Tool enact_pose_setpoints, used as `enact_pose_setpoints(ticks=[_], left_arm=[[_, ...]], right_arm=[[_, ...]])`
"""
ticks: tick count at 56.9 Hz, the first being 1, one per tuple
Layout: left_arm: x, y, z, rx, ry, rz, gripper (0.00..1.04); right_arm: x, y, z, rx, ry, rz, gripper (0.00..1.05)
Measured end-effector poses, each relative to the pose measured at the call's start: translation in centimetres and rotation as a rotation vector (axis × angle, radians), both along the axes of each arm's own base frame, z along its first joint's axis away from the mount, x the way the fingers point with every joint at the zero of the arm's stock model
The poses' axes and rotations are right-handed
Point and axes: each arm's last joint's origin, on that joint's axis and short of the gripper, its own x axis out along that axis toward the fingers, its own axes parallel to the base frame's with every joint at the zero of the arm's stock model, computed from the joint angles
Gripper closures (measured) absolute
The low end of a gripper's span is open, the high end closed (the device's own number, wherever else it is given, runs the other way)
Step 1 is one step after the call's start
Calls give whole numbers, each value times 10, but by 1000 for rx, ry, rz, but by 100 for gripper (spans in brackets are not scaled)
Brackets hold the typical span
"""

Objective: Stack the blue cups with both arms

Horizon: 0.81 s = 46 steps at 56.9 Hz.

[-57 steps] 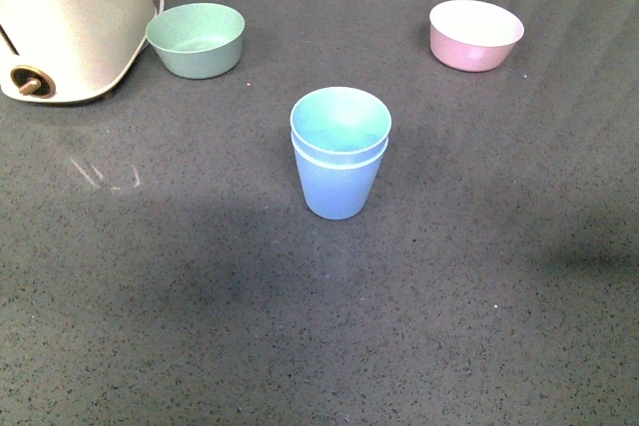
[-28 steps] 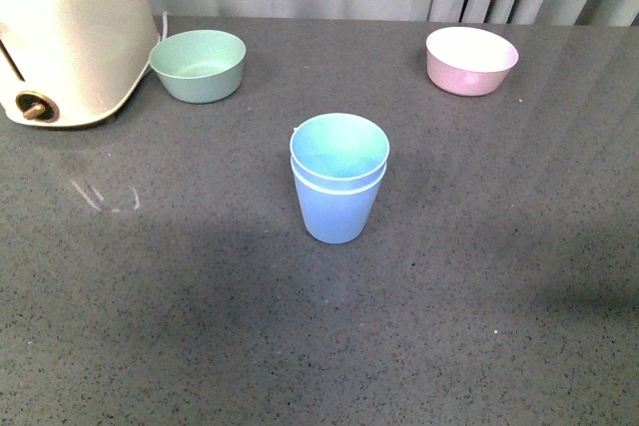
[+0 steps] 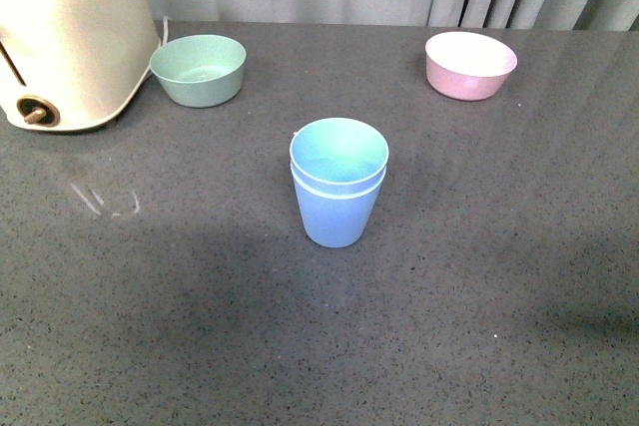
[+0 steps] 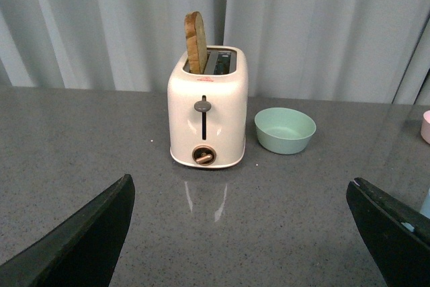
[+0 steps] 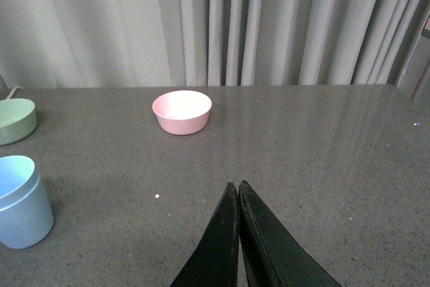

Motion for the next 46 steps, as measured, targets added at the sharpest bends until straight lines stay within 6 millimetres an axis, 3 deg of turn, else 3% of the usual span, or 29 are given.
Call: enact_pose_setpoints(ticks=[19, 27, 46], left_arm=[[0, 0, 0, 0, 0, 0, 9], [0, 0, 0, 0, 0, 0, 9], [0, 0, 0, 0, 0, 0, 9]], right_arm=[[0, 0, 0, 0, -1, 0, 32], [0, 0, 0, 0, -1, 0, 10], [0, 0, 0, 1, -1, 0, 9]])
